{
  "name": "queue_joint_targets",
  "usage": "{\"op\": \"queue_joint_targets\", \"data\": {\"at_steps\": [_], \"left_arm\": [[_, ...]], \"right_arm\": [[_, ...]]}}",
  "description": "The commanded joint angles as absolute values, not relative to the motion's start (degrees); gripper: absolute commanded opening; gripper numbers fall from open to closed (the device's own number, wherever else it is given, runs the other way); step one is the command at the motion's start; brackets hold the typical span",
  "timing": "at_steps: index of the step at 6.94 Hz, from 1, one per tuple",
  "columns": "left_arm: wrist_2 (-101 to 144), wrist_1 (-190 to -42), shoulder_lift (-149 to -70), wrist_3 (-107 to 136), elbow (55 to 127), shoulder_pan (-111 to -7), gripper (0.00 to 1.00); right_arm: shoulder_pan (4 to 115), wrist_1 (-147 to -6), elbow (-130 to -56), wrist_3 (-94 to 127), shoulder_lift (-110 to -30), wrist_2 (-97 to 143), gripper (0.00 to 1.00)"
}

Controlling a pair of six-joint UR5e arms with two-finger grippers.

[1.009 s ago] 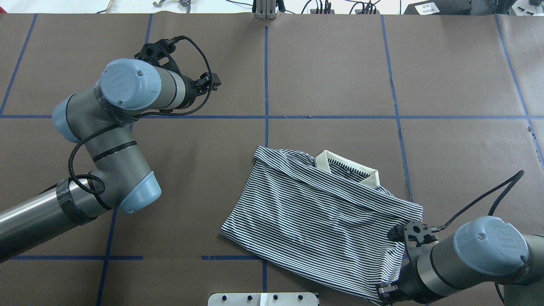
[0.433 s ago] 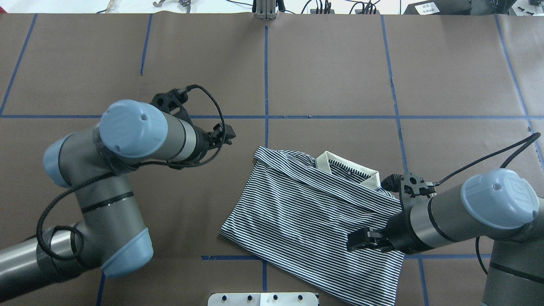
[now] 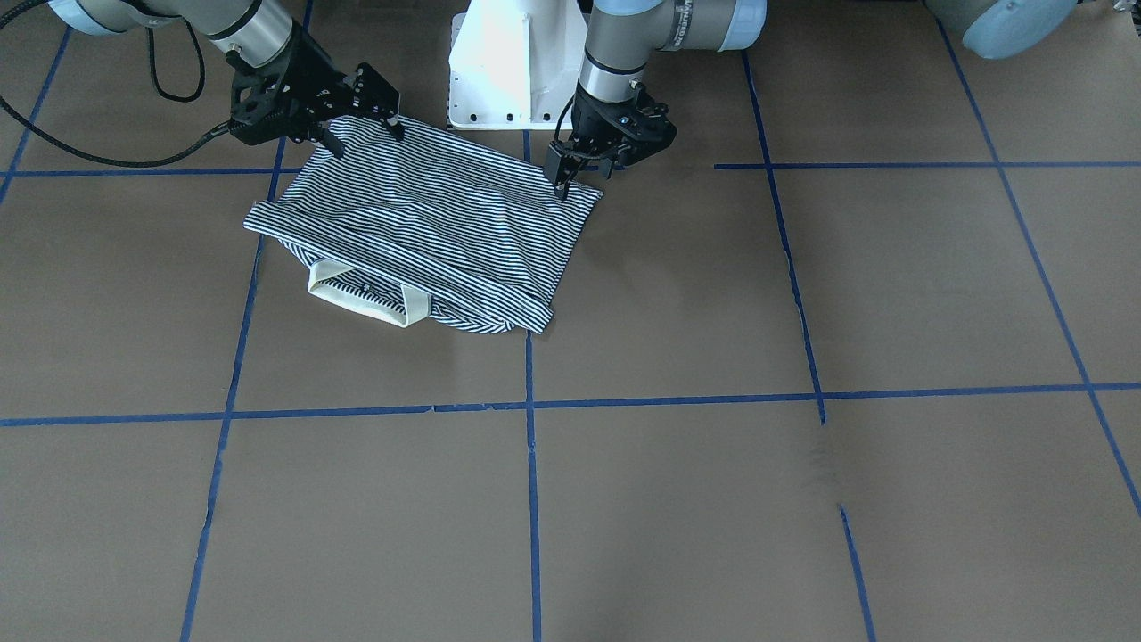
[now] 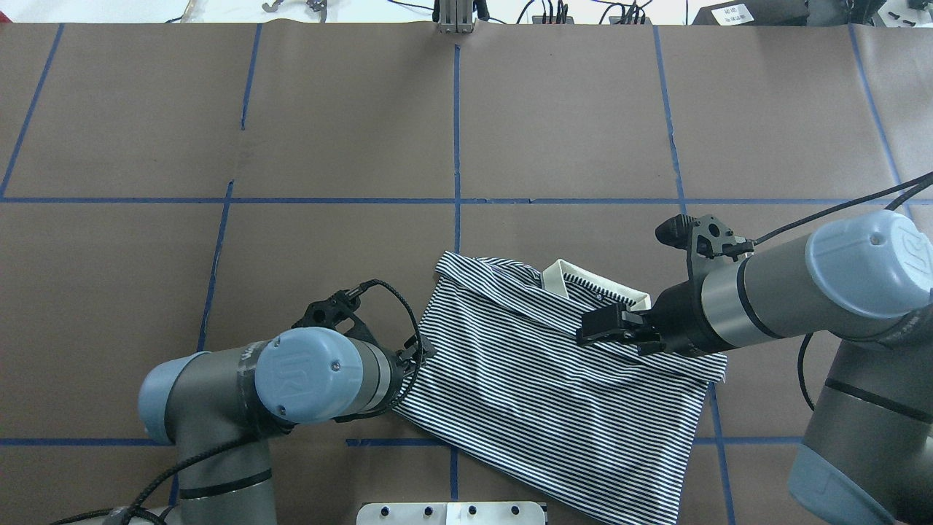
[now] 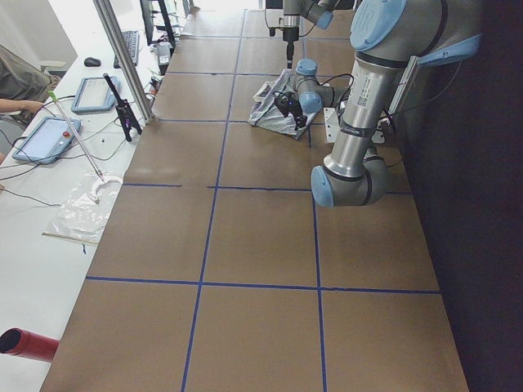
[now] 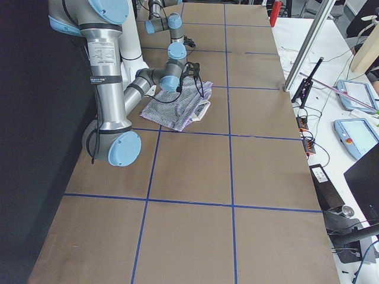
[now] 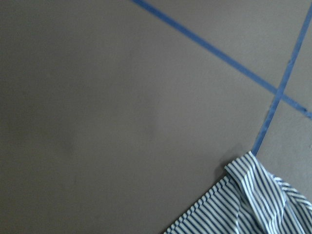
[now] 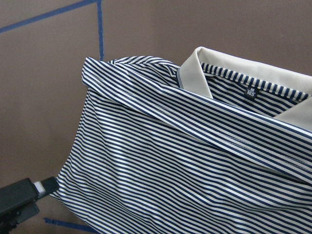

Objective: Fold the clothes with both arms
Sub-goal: 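Grasp the shirt's far edge with the right gripper while the left arm lowers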

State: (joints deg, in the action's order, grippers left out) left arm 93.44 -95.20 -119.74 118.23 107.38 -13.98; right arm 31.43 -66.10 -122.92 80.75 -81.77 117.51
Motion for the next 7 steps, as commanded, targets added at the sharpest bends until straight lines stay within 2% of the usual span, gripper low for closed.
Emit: {"op": "queue_joint_targets", "data": {"at_steps": [1,2,4,5,6,7], "left_arm": [[91.85,-95.1,-119.62,120.93,104.33,-12.75,0.9],[91.67,-95.01,-119.53,121.63,104.07,-12.57,0.86],[91.58,-95.01,-119.44,123.31,104.15,-12.48,0.41],[91.58,-95.01,-119.53,123.4,104.24,-12.57,0.12],[91.5,-95.01,-119.53,123.57,104.24,-12.48,0.0],[91.58,-94.31,-119.62,123.23,104.33,-12.65,0.0]], "right_arm": [[32.34,-66.18,-121.99,80.6,-79.72,116.55,1.0],[32.69,-66.18,-121.99,80.51,-79.63,116.54,1.0],[33.92,-66.18,-121.99,80.59,-79.45,117.24,1.0],[34.45,-66.62,-121.99,80.6,-79.28,117.42,1.0],[35.15,-66.88,-121.82,80.77,-79.28,118.55,1.0],[35.24,-66.8,-121.64,80.86,-79.28,118.83,1.0]]}}
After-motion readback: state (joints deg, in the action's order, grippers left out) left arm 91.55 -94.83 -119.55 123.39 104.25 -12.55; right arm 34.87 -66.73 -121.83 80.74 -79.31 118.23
